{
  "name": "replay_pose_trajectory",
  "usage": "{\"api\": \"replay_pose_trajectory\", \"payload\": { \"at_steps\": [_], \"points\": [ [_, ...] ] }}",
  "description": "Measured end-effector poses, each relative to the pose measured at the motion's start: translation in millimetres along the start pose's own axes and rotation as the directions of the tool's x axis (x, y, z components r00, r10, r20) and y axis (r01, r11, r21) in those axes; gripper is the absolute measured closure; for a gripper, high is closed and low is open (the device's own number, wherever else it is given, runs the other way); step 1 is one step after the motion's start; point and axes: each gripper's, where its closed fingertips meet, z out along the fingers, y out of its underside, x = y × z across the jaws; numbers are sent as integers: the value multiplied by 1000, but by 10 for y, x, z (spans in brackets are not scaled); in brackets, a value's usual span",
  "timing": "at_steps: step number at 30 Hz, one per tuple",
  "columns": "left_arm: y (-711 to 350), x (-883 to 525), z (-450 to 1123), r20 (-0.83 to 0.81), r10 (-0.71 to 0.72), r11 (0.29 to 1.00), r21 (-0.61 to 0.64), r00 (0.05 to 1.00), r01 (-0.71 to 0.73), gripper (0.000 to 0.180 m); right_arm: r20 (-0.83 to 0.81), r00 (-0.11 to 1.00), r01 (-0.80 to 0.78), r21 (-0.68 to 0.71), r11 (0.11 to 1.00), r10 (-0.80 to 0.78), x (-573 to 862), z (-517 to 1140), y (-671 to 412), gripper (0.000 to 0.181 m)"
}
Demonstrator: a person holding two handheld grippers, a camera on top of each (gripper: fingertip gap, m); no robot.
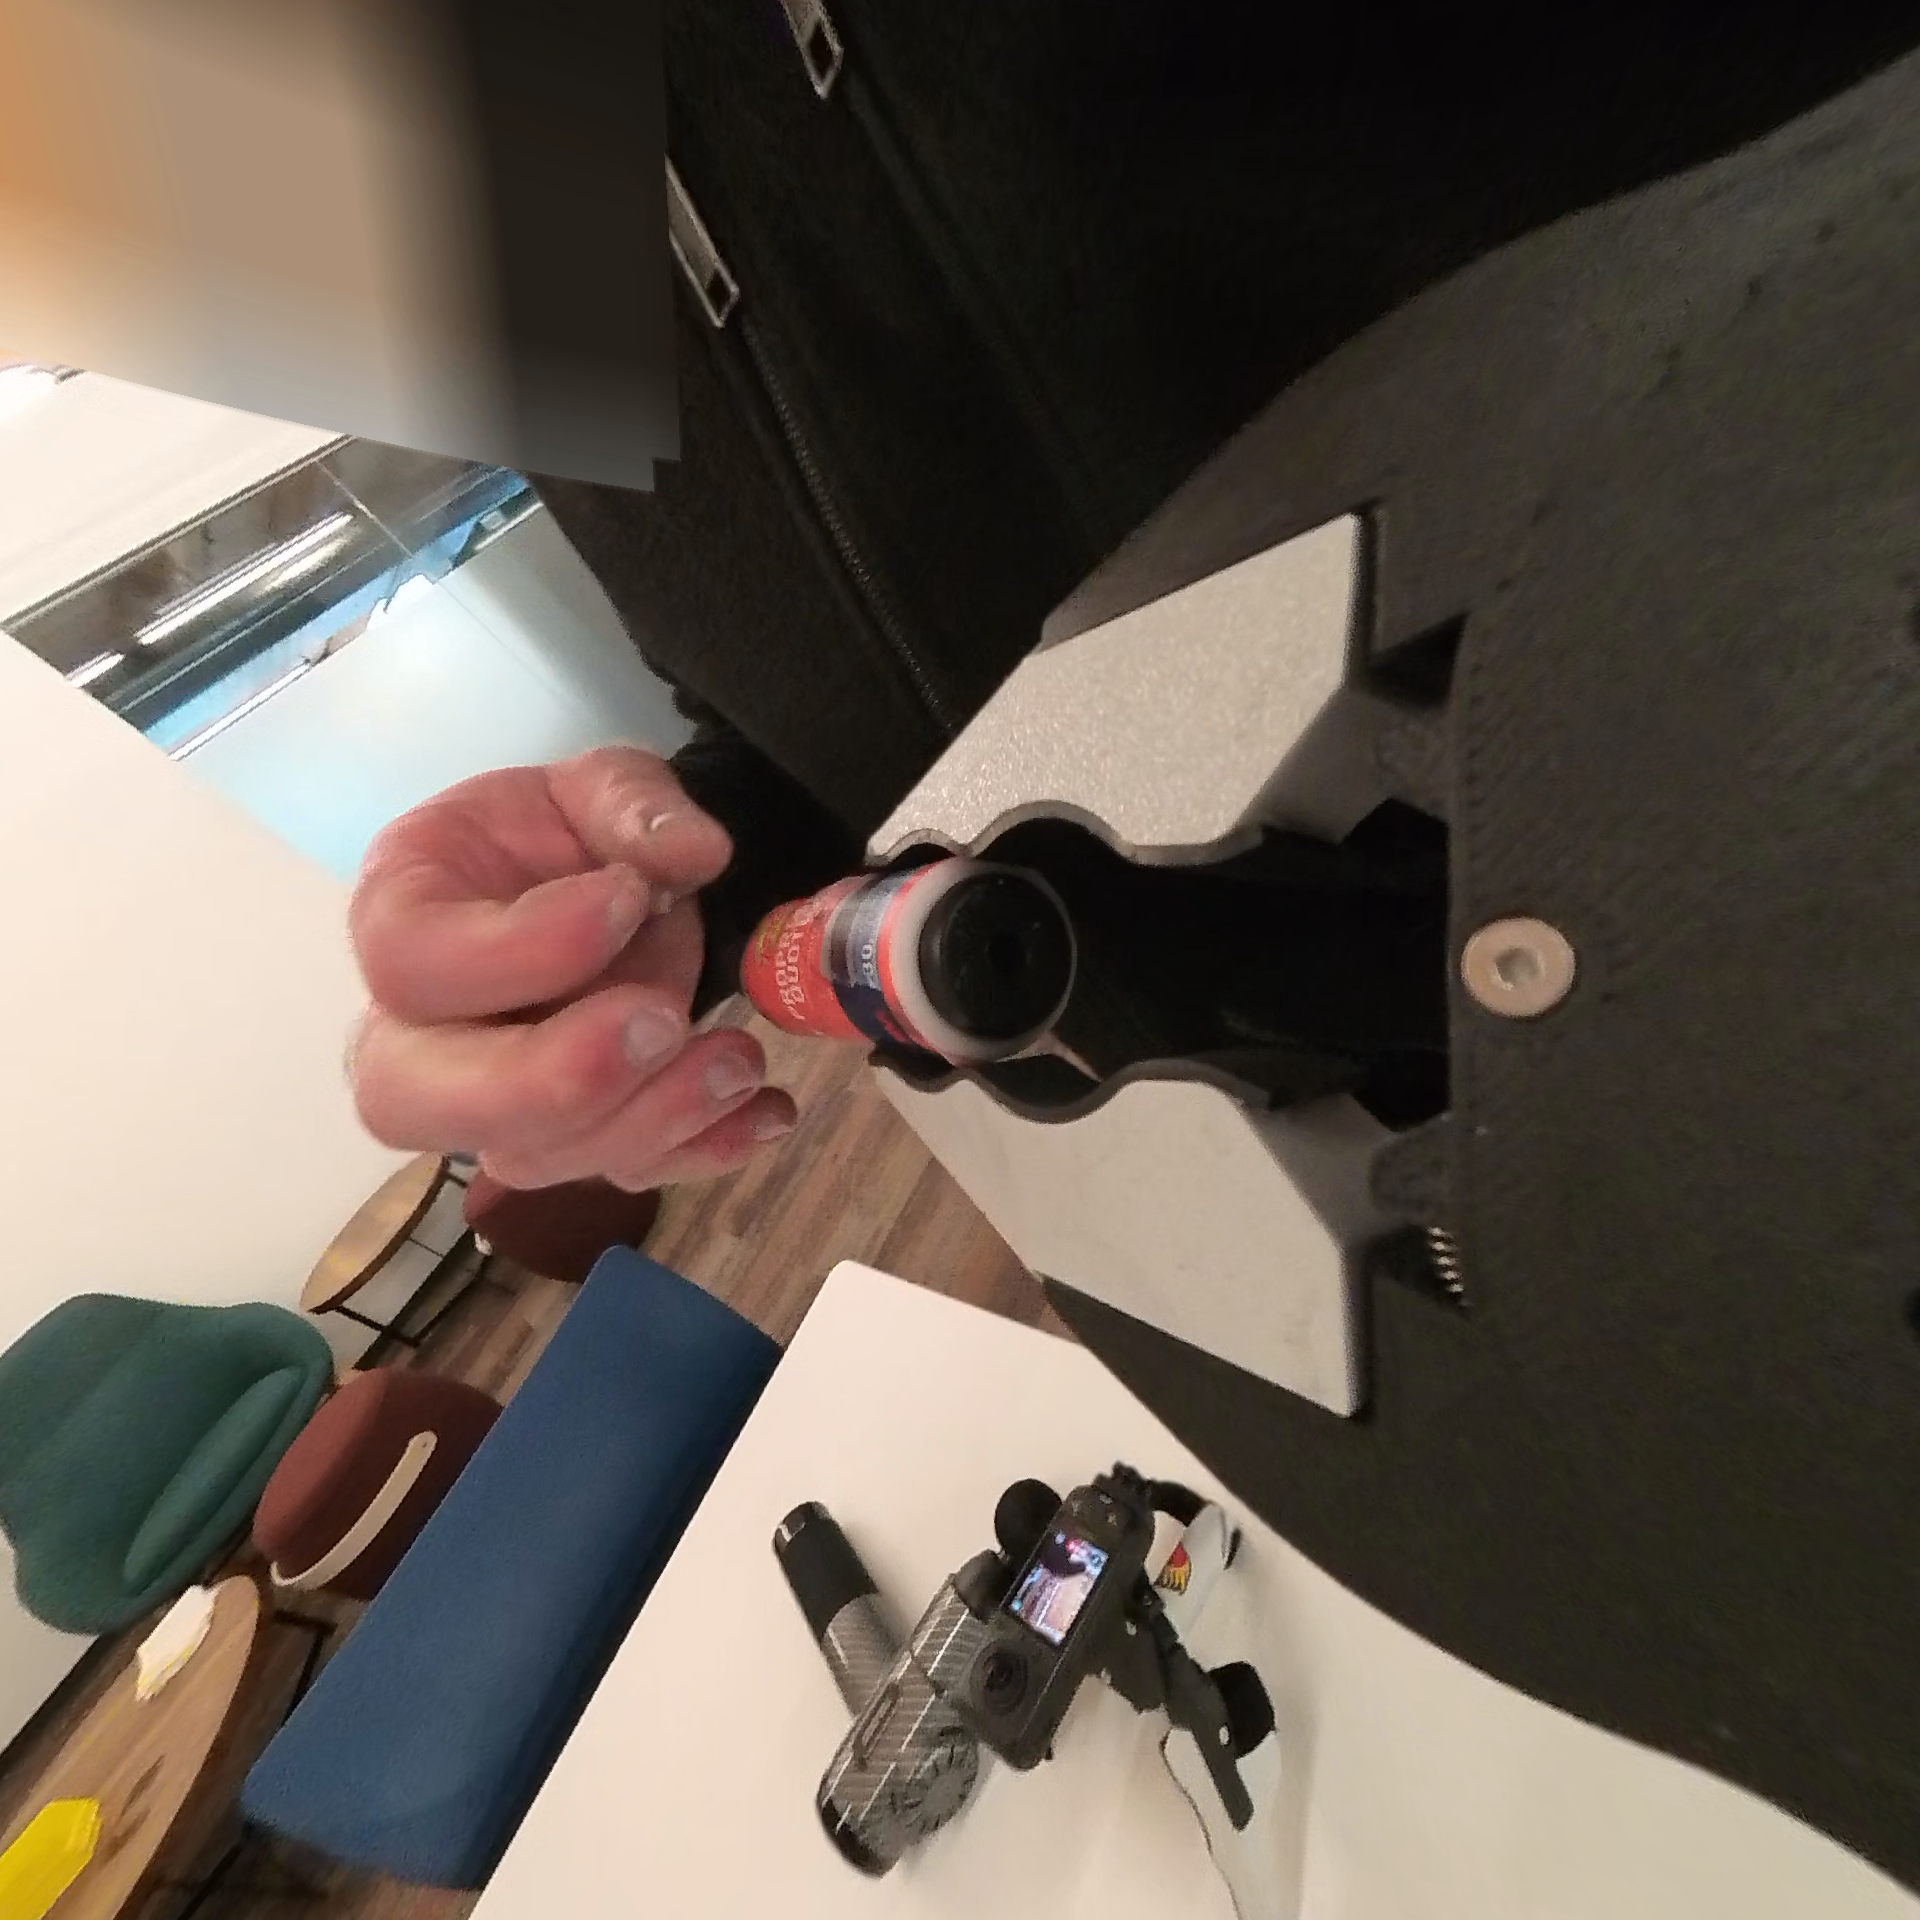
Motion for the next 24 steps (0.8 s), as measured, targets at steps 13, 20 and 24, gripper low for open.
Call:
{"api": "replay_pose_trajectory", "payload": {
  "at_steps": [13, 20, 24],
  "points": [
    [-404, -240, 16, 15, -77, 990, 115, 997, 75, 143, 0, 1000, 0, 0, 1000, 0, -1, 1, -1, 37],
    [-341, -97, 124, -39, -39, 999, 14, 998, 39, 150, 0, 1000, 0, 0, 1000, 0, 0, 1, -1, 37],
    [-165, -118, 174, -34, -149, 989, -17, 988, 149, 151, 0, 1000, 0, 0, 1000, 0, 0, 1, -1, 37]
  ]
}}
